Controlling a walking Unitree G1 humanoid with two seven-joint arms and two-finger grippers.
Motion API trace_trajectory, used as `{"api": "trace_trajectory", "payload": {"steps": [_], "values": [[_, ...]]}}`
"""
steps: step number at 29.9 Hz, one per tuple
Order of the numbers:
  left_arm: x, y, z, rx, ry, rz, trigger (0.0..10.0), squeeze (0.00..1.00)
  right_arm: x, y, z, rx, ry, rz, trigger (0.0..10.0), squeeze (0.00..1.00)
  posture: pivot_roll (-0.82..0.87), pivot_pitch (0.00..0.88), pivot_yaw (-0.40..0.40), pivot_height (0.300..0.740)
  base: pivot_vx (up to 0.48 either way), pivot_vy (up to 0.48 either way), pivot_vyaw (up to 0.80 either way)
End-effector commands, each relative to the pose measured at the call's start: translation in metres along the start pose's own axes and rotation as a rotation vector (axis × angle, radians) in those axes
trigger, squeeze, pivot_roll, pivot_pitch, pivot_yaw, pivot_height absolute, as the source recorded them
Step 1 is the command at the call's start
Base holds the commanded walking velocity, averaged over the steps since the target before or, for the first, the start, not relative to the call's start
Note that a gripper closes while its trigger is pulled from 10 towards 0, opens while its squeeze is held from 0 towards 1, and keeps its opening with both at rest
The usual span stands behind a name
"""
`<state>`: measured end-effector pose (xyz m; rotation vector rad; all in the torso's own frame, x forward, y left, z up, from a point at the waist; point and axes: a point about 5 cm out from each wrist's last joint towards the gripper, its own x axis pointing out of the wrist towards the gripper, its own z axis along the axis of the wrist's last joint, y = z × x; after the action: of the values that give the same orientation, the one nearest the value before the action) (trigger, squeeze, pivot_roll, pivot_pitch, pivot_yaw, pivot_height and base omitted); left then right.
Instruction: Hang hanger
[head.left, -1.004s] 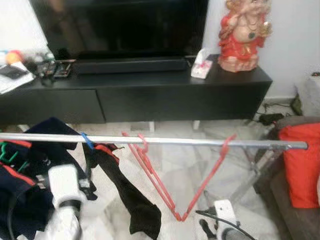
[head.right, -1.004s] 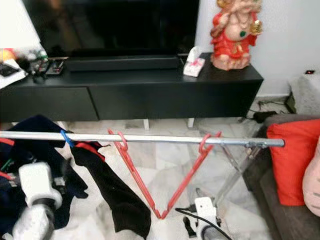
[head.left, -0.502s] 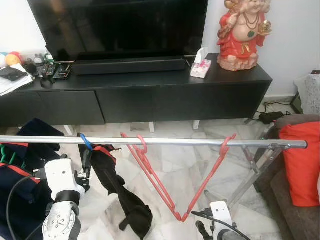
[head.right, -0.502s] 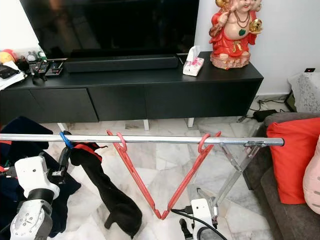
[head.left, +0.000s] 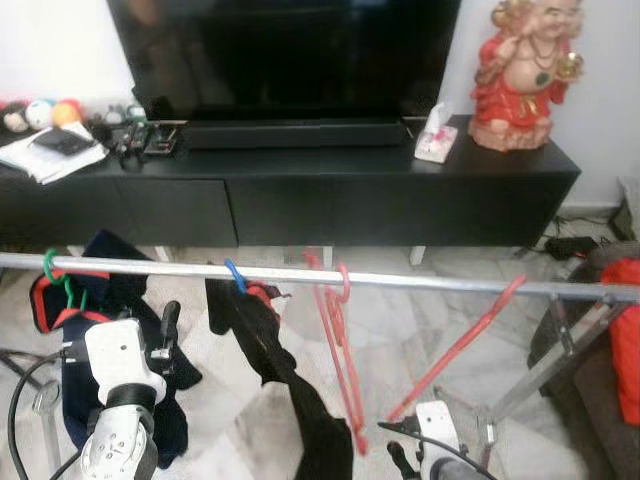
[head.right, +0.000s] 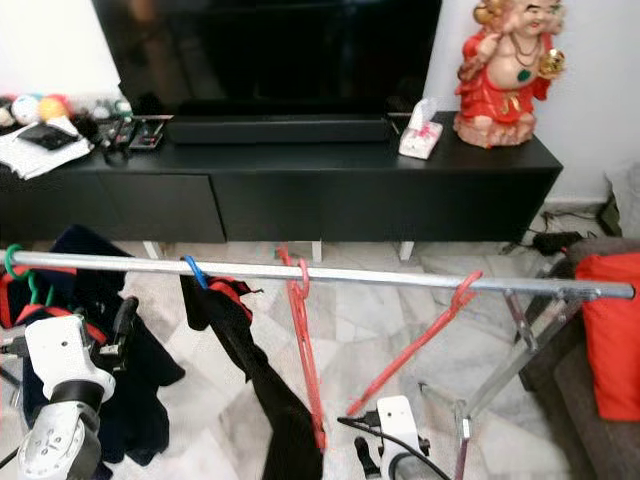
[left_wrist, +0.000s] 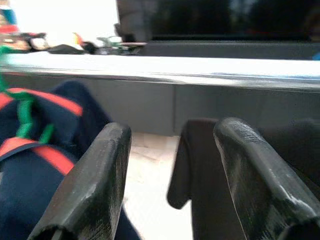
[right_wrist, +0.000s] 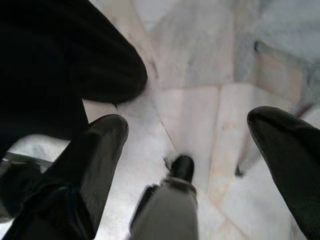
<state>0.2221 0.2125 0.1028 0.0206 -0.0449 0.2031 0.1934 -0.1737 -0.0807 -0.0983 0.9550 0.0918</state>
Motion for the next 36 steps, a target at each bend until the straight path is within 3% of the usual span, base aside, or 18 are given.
{"api": "trace_trajectory", "payload": {"steps": [1, 6, 23, 29, 36], "values": [[0.001, 0.0, -0.001, -0.012, 0.011, -0.005, 10.0, 0.0, 0.0, -0.002, 0.0, -0.012, 0.007, -0.01, 10.0, 0.0, -0.1, 0.0, 0.023, 0.74, 0.0, 0.341, 0.0], [0.001, 0.0, -0.001, -0.013, 0.011, -0.005, 10.0, 0.0, 0.0, -0.002, 0.0, -0.012, 0.007, -0.011, 10.0, 0.0, -0.1, 0.0, 0.023, 0.74, 0.0, 0.341, 0.0], [-0.002, -0.005, 0.0, 0.005, 0.018, -0.049, 10.0, 0.0, 0.0, -0.001, 0.0, -0.05, 0.015, -0.005, 10.0, 0.0, -0.09, 0.0, 0.021, 0.74, 0.0, 0.0, 0.0], [-0.006, 0.009, -0.01, 0.068, 0.099, 0.029, 10.0, 0.0, 0.0, 0.001, -0.002, -0.059, 0.022, -0.002, 10.0, 0.0, -0.08, 0.0, 0.018, 0.74, 0.0, 0.0, 0.0], [-0.009, 0.011, -0.012, 0.046, 0.109, 0.055, 10.0, 0.0, -0.001, 0.001, -0.006, -0.067, 0.034, -0.003, 10.0, 0.0, -0.08, 0.0, 0.012, 0.74, 0.0, 0.0, 0.0]]}}
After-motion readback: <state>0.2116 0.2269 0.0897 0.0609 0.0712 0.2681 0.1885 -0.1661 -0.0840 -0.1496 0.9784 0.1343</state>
